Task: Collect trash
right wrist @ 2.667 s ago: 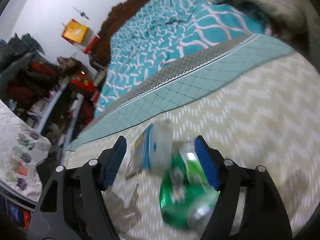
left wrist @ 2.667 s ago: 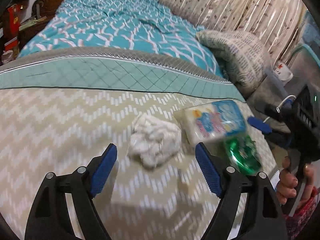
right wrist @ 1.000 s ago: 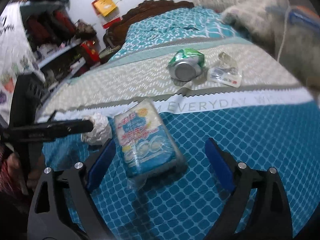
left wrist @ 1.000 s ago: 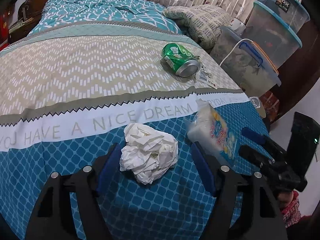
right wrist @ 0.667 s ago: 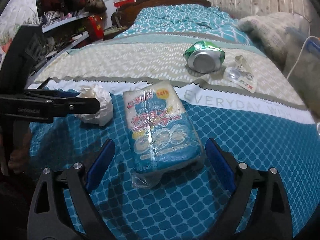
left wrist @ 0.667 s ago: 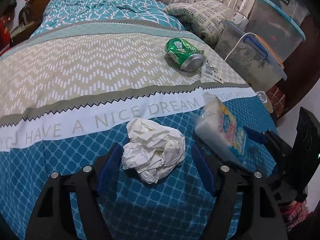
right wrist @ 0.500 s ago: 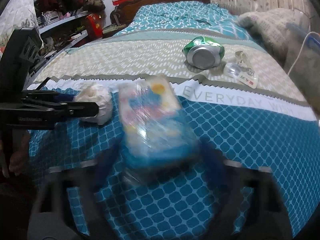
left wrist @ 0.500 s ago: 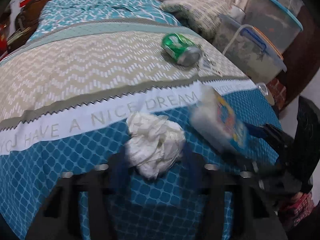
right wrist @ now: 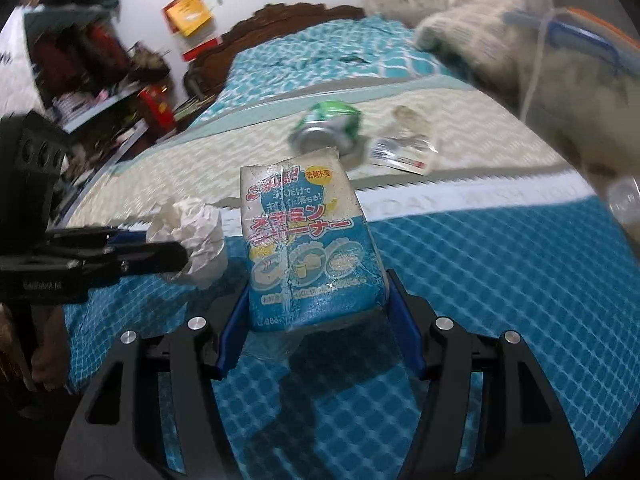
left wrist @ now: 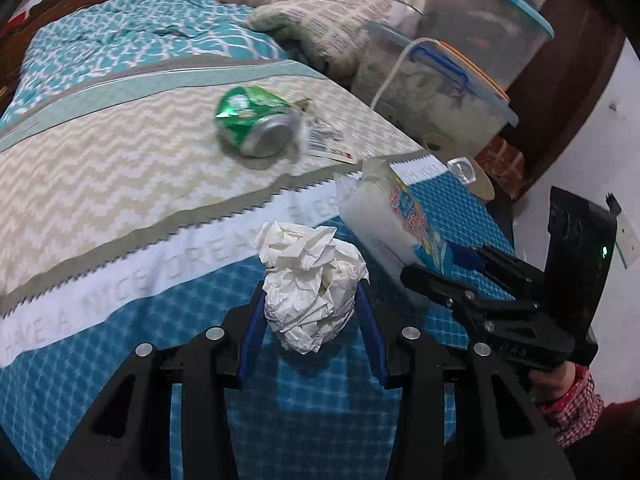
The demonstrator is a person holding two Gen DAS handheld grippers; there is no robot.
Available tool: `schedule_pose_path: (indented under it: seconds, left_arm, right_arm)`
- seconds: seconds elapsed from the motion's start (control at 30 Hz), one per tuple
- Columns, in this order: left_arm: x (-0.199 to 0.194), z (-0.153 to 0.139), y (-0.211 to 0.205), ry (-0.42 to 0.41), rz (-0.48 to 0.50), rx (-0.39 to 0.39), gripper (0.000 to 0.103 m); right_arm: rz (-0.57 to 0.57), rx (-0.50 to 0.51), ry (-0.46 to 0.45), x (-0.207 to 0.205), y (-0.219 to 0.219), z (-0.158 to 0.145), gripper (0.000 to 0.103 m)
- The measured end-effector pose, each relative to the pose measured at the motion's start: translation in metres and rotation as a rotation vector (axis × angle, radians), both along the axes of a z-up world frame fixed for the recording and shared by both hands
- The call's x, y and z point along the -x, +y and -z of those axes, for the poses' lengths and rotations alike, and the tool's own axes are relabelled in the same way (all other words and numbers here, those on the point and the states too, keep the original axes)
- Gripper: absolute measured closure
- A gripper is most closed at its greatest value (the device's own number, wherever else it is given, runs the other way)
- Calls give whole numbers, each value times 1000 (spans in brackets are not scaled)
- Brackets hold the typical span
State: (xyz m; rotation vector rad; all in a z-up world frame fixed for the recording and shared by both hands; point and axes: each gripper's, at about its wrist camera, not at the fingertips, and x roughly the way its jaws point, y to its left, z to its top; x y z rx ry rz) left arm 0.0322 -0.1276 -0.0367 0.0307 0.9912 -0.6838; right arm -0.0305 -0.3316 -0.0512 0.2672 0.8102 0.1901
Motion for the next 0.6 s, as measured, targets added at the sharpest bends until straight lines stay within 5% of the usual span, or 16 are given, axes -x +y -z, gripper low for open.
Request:
schedule_pose_path:
  seconds: [0.23,0.6]
  left_arm:
    - [3,15,-11,9,22,-56,62]
    - [10,17,42,-50,-169,-176,57]
  right_arm:
    - [-10,-9,38,4,-3,11,39]
    - [-133,10,56,2,48,12,37]
